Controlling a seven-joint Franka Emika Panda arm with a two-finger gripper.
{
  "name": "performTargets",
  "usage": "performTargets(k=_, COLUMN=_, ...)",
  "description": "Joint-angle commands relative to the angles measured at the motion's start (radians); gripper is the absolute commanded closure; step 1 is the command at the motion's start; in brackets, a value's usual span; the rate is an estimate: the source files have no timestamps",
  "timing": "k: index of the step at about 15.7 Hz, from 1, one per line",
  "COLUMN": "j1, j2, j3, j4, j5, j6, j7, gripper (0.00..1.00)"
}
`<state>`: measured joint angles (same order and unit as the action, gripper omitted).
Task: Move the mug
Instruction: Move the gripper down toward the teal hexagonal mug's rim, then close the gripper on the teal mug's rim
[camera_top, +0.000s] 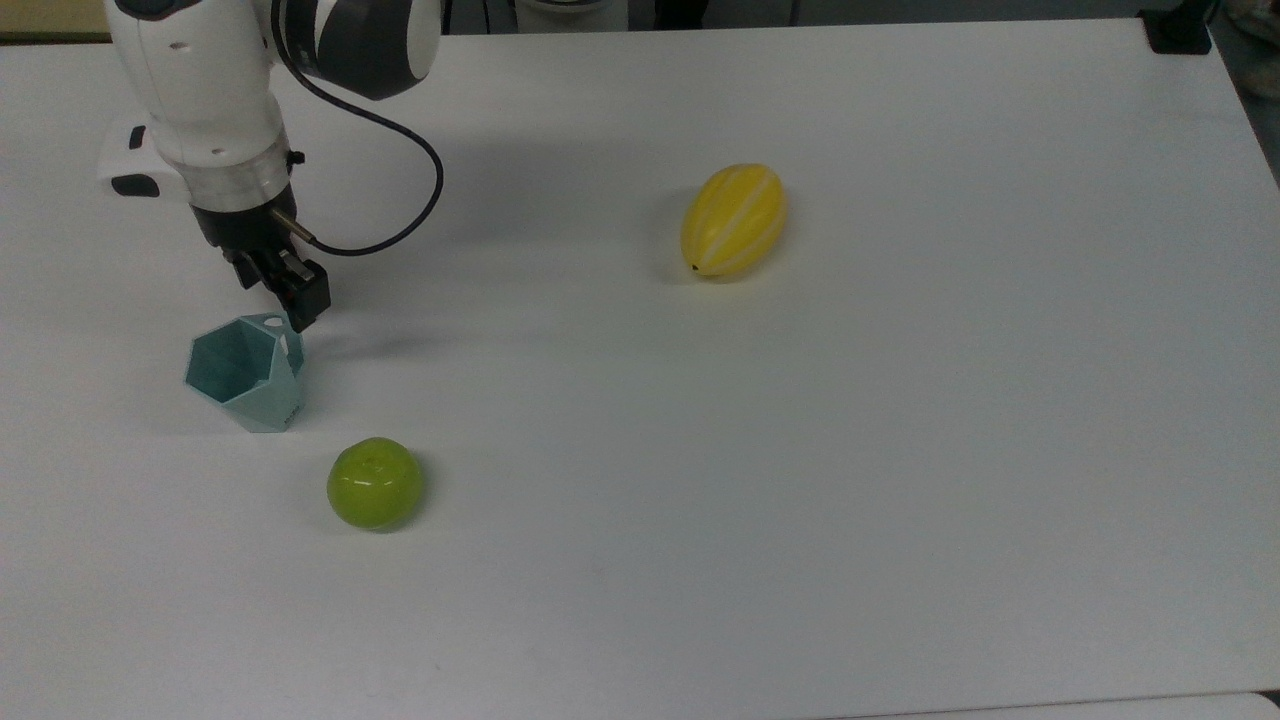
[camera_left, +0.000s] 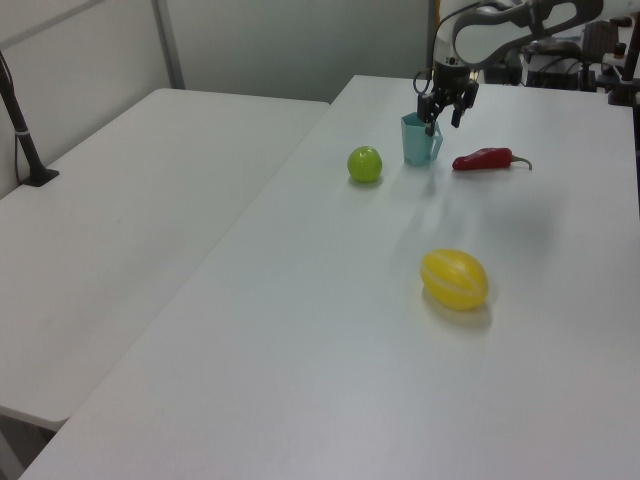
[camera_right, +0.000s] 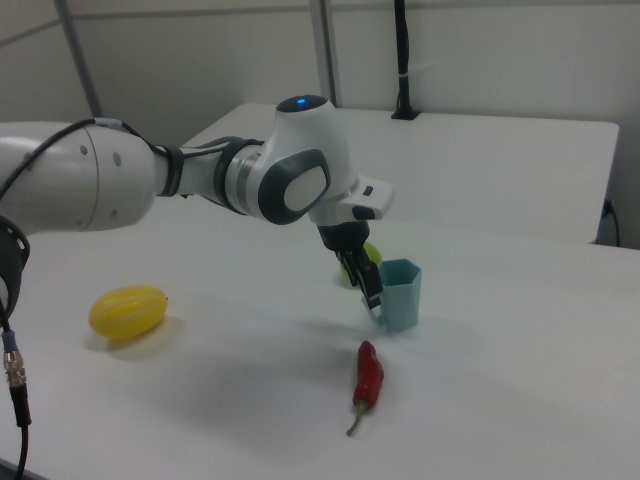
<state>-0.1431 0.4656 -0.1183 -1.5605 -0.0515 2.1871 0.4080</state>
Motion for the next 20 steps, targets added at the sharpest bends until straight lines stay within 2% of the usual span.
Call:
performTargets(k=1, j1=0.008, j2=0.004, j3=-0.006, j4=-0.05, j5=-0.03, j6=0.092, j7=0.012, gripper=0.29)
performTargets(k=4, j1=0.008, j2=0.018, j3=-0.006, j4=-0.052, j5=-0.031, j6=0.117, j7=0.012, gripper=0.33)
performTargets(k=8, j1=0.008, j2=0.022, j3=-0.004, j4=-0.052, j5=-0.036, j6=0.119, j7=0.012, gripper=0.51)
performTargets(k=12, j1=0.008, j2=0.027, j3=-0.004, j4=-0.053, j5=-0.036, j6=0.132, j7=0.014, gripper=0.65)
performTargets(k=16, j1=0.008, j2=0.031, j3=-0.004, j4=-0.053, j5=-0.036, j6=0.138, j7=0.011, gripper=0.92)
performTargets(k=18, j1=0.008, j2=0.031, j3=-0.004, j4=-0.053, j5=-0.036, j6=0.138, j7=0.011, gripper=0.99)
performTargets(k=20, j1=0.008, j2=0.03, j3=-0.004, j4=-0.053, j5=-0.036, j6=0.138, j7=0.009, gripper=0.99)
